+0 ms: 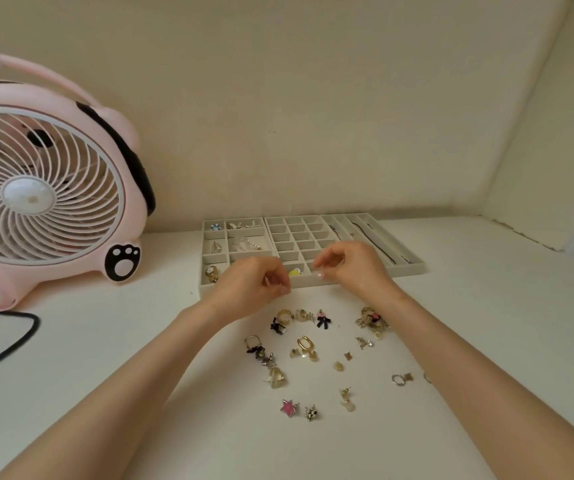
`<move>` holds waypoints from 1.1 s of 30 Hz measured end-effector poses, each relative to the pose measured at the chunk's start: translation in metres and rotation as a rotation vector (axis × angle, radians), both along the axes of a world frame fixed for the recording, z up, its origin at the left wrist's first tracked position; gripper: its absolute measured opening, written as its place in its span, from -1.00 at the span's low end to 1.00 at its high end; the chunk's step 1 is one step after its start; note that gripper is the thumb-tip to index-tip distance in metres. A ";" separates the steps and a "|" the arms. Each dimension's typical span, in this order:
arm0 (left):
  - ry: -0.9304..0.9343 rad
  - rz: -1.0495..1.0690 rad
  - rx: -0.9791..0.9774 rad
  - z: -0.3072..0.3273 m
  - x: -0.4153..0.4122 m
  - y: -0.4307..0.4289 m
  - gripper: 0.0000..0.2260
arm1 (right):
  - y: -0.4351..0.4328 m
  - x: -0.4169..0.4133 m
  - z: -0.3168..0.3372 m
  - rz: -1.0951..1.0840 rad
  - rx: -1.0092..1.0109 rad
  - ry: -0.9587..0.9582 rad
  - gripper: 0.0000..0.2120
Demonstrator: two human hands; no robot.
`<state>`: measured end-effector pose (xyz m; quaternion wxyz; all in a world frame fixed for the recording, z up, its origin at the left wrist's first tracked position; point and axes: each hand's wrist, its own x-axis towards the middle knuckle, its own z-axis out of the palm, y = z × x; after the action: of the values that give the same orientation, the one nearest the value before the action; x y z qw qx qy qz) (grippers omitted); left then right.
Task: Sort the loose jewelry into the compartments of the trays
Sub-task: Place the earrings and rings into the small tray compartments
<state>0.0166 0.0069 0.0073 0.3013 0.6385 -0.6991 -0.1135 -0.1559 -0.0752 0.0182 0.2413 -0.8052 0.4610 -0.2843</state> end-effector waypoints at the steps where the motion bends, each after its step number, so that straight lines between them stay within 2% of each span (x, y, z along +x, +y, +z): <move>1: -0.031 -0.023 0.018 0.000 -0.002 0.001 -0.97 | 0.003 -0.007 0.001 0.038 0.044 0.055 -0.90; 5: -0.117 -0.073 0.129 0.004 -0.003 0.003 -0.90 | 0.014 -0.022 -0.004 0.172 0.146 0.177 -0.93; 9: -0.121 -0.141 0.292 0.012 0.002 0.008 -0.88 | 0.015 -0.019 -0.014 0.164 0.101 0.186 -0.94; 13: -0.155 -0.173 0.368 0.015 0.003 0.012 -0.84 | 0.016 -0.017 -0.015 0.167 0.064 0.210 -0.97; 15: -0.149 -0.181 0.372 0.015 0.004 0.012 -0.87 | 0.016 -0.018 -0.014 0.150 0.062 0.172 -0.98; 19: -0.091 -0.186 0.319 0.019 0.010 0.012 -0.91 | 0.005 -0.021 -0.006 -0.009 0.007 -0.099 -0.97; 21: -0.092 -0.213 0.351 0.020 0.009 0.013 -0.89 | -0.003 -0.020 -0.004 -0.090 -0.018 -0.161 -0.94; 24: -0.112 -0.244 0.411 0.017 0.002 0.015 -0.85 | -0.014 -0.014 -0.005 -0.154 -0.022 -0.161 -0.94; 29: -0.112 -0.254 0.379 0.012 0.002 0.012 -0.89 | -0.030 0.003 -0.006 -0.185 -0.019 -0.164 -0.96; 33: -0.117 -0.263 0.344 0.009 0.003 0.009 -0.92 | -0.035 0.000 -0.008 -0.152 0.003 -0.012 -0.94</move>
<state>0.0198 0.0164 0.0159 0.1295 0.5892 -0.7630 -0.2320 -0.1564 -0.1100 0.0101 0.2229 -0.7660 0.5196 -0.3060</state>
